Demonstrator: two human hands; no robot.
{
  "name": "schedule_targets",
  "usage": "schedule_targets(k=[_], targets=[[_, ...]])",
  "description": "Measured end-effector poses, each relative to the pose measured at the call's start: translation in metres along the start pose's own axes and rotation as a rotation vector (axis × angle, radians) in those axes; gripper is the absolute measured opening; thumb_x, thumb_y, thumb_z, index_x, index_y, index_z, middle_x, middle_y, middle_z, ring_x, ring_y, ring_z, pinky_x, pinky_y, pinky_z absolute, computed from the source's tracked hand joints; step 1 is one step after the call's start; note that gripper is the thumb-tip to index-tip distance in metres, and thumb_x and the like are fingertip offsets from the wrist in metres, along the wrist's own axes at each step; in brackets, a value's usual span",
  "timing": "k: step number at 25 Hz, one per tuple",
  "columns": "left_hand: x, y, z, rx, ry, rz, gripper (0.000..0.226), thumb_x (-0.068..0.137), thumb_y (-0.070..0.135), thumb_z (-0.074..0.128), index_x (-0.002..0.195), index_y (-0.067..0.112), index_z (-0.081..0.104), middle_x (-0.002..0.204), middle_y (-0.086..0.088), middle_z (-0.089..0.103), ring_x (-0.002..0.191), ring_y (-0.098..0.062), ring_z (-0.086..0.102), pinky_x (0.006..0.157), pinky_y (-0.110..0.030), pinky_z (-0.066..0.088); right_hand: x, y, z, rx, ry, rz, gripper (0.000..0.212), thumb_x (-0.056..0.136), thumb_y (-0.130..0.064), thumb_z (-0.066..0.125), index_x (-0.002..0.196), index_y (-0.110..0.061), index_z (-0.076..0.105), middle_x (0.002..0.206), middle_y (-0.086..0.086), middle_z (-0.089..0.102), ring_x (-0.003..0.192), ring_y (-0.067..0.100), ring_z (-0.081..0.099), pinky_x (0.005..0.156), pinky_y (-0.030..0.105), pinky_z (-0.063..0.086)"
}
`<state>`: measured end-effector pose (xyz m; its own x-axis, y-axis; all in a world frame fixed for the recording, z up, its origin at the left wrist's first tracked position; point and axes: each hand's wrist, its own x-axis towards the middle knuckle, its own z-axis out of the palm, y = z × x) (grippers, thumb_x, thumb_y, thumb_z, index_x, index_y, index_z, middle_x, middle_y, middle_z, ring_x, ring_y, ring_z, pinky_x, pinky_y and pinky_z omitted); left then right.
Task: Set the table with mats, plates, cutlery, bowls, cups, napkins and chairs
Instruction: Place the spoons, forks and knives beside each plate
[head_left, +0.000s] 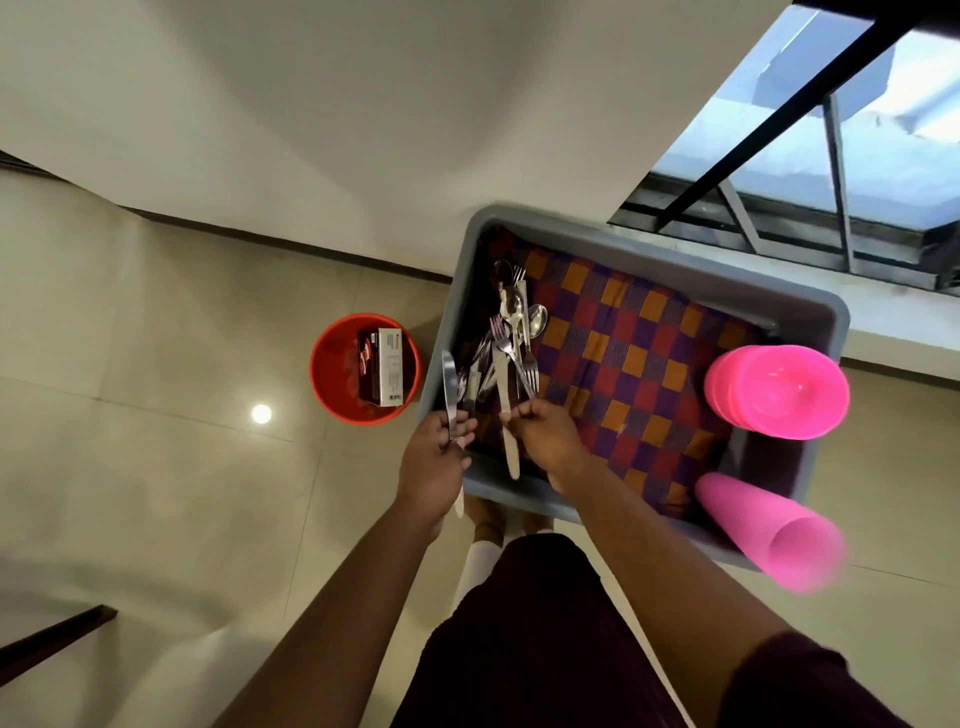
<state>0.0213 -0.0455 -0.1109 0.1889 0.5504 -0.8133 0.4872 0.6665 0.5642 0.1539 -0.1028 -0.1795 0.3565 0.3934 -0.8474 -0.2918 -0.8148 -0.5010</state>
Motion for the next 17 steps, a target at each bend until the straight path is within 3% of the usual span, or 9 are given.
schedule_targets(k=[3,7,9,11,13,14,17], targets=[[0.001,0.003,0.004,-0.005,0.036,-0.01,0.031,0.094,-0.001,0.05,0.108,0.025,0.06,0.109,0.003,0.071,0.101,-0.011,0.066,0.086,-0.035,0.055,-0.031,0.003,0.001,0.124,-0.178,0.01,0.005,0.089,-0.011,0.068,0.085,-0.01,0.065,0.084,0.011,0.067,0.081,0.022,0.061,0.078,0.038,0.052],[-0.004,0.013,-0.001,-0.061,0.007,-0.006,0.025,0.096,0.004,0.053,0.119,0.014,0.055,0.1,0.002,0.074,0.094,-0.017,0.07,0.077,-0.036,0.056,-0.04,0.005,0.008,0.089,-0.378,-0.049,0.007,0.084,-0.009,0.074,0.081,-0.011,0.067,0.081,0.012,0.069,0.08,0.025,0.065,0.084,0.044,0.055],[-0.007,0.021,-0.01,-0.065,0.017,0.029,0.024,0.093,0.002,0.057,0.114,0.014,0.056,0.095,0.001,0.075,0.09,-0.017,0.07,0.072,-0.033,0.055,-0.034,-0.007,0.008,0.091,-0.433,-0.021,0.009,0.091,-0.013,0.067,0.083,-0.01,0.07,0.079,0.011,0.069,0.071,0.02,0.065,0.075,0.039,0.055],[-0.006,0.026,-0.021,-0.03,0.065,0.046,0.025,0.092,0.001,0.058,0.112,0.017,0.057,0.089,0.004,0.074,0.085,-0.012,0.07,0.072,-0.032,0.056,-0.022,-0.025,0.012,0.044,-0.295,-0.024,0.013,0.096,-0.018,0.059,0.091,-0.009,0.068,0.08,0.008,0.068,0.066,0.014,0.063,0.064,0.03,0.052],[-0.003,0.025,-0.032,-0.023,0.103,0.061,0.03,0.093,0.001,0.057,0.118,0.016,0.057,0.092,0.003,0.075,0.087,-0.013,0.071,0.08,-0.038,0.057,-0.004,-0.036,0.022,-0.112,0.004,-0.136,0.013,0.095,-0.013,0.056,0.105,-0.012,0.065,0.095,0.009,0.067,0.074,0.018,0.064,0.066,0.034,0.053],[-0.003,0.023,-0.036,-0.02,0.109,0.07,0.032,0.093,0.001,0.057,0.121,0.015,0.056,0.095,0.002,0.075,0.089,-0.013,0.072,0.082,-0.039,0.057,0.003,-0.039,0.027,-0.265,0.115,-0.233,0.023,0.093,-0.01,0.056,0.114,-0.012,0.062,0.107,0.011,0.064,0.083,0.022,0.063,0.071,0.036,0.053],[-0.006,0.013,-0.041,-0.03,0.072,0.077,0.033,0.093,0.001,0.057,0.122,0.017,0.054,0.1,0.0,0.075,0.092,-0.013,0.071,0.077,-0.035,0.057,0.022,-0.04,0.039,-0.835,0.123,-0.438,0.054,0.088,-0.01,0.06,0.139,-0.016,0.045,0.135,0.012,0.045,0.119,0.03,0.049,0.089,0.041,0.048]])
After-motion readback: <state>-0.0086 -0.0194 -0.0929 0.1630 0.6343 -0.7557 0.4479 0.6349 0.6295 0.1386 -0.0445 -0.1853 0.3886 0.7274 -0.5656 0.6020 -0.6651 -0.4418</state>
